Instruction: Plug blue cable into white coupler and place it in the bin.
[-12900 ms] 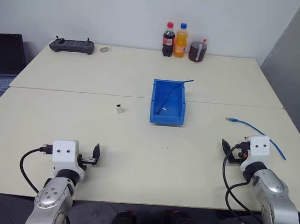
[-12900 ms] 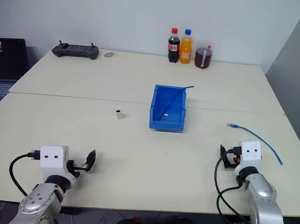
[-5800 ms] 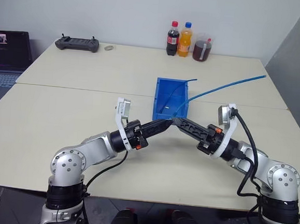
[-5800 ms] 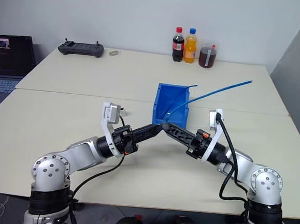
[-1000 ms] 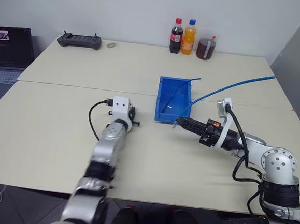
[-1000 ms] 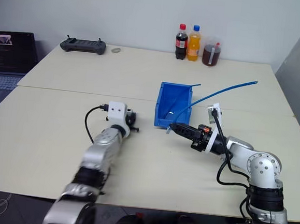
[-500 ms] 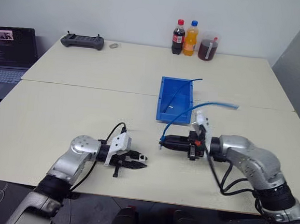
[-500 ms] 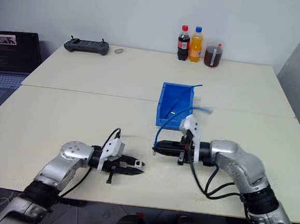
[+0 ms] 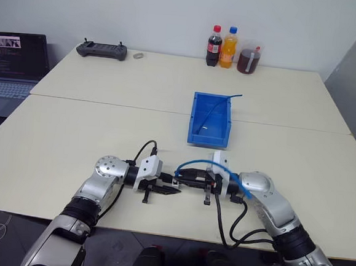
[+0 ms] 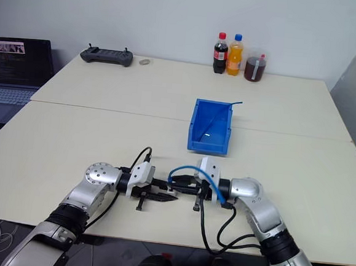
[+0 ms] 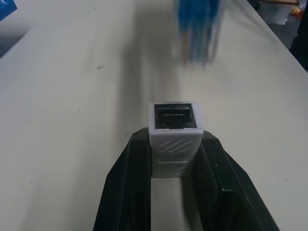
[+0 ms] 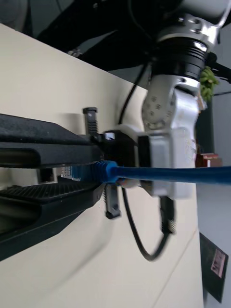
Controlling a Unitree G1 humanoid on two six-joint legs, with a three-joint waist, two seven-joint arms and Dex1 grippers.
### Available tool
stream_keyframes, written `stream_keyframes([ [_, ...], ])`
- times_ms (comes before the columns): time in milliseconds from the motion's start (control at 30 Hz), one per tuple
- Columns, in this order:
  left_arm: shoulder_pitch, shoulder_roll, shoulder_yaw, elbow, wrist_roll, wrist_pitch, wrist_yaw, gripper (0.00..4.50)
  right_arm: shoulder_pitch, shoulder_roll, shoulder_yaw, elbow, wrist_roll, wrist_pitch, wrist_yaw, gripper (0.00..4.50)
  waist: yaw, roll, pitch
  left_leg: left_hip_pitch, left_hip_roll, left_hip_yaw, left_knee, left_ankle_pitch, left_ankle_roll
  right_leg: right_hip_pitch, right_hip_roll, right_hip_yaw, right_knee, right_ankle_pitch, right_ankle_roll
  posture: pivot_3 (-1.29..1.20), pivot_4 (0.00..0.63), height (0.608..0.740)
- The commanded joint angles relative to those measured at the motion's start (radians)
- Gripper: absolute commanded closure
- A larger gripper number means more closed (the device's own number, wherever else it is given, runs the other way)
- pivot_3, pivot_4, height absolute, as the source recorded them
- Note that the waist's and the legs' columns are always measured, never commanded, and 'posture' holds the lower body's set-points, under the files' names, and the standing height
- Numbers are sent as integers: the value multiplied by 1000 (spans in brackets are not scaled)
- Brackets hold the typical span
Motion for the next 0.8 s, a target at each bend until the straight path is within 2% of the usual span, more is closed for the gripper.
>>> stream_keyframes([
  [33,8,-10,-2,10,35,27,34,3711,-7,17,4,59,-43,-80,24,4355,0,0,0,0,0,0,0,0,0,0,0,0,1,0,0,0,150,740],
  [367,34,-4,5,-35,25,55,23,3711,-51,69,-56,102,-31,-47,3,4355,-2,0,0,3,0,1,0,1,0,0,0,1,6,0,0,0,150,740],
  [800,22,-5,8,-25,32,58,12,3711,-43,50,-21,137,-76,-80,63,4355,-3,0,0,3,0,1,0,1,0,0,0,1,6,0,0,0,150,740],
])
